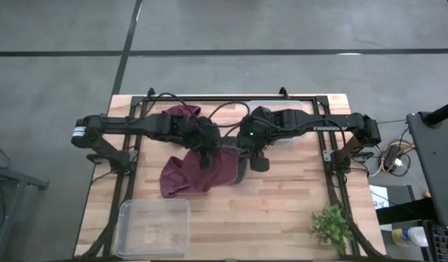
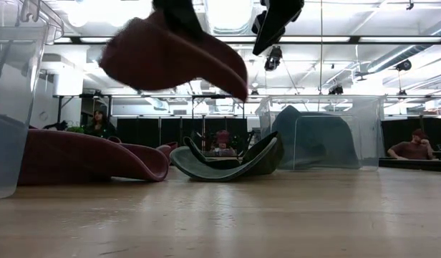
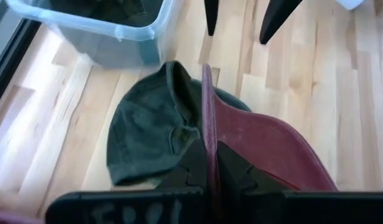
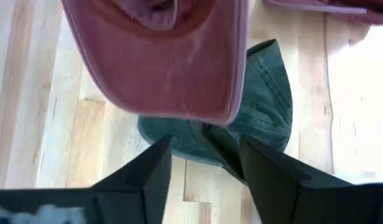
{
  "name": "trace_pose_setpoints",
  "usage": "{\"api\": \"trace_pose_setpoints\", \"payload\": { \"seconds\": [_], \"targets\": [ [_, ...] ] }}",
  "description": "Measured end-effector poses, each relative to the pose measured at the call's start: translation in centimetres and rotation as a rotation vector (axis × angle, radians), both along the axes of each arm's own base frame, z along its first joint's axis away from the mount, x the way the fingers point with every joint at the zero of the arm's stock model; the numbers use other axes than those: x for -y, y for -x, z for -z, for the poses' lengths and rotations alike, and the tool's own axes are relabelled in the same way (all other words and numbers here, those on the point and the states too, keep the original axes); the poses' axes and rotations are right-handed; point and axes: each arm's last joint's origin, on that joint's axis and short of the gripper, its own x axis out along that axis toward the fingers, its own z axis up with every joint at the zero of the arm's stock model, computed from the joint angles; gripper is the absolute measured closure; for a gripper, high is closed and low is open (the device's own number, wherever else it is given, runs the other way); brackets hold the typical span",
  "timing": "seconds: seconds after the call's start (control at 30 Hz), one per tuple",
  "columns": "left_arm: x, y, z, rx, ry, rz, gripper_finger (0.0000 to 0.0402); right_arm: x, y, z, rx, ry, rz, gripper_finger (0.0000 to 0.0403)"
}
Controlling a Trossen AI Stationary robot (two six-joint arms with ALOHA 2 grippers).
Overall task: Pick & Place hat
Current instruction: Put the bottom dark red cap into the bottom transparent bin
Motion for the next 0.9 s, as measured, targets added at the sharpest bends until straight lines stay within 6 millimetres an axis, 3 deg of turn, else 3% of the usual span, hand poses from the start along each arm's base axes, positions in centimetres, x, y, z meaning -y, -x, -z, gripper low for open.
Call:
{"api": "trace_pose_setpoints", "payload": {
  "seconds": [0.2, 0.4, 0.6, 0.9],
  "targets": [
    [0.3, 3.1, -3.7, -0.021, 0.072, 0.032, 0.0394, 0.0, 0.1, 0.0, 0.002, 0.029, -0.050, 0.0178],
    [1.0, 7.1, -6.6, -0.063, 0.284, 0.028, 0.0394, 0.3, 0.1, 0.1, -0.009, 0.043, -0.062, 0.0167],
    [2.1, 10.4, -7.1, -0.155, 0.414, -0.072, 0.0394, 0.6, 0.3, 0.7, -0.040, 0.045, -0.060, 0.0167],
    [6.4, 13.0, -6.8, -0.235, 0.544, -0.115, 0.0394, 0.9, 0.6, 1.9, -0.084, 0.044, -0.056, 0.0166]
  ]
}}
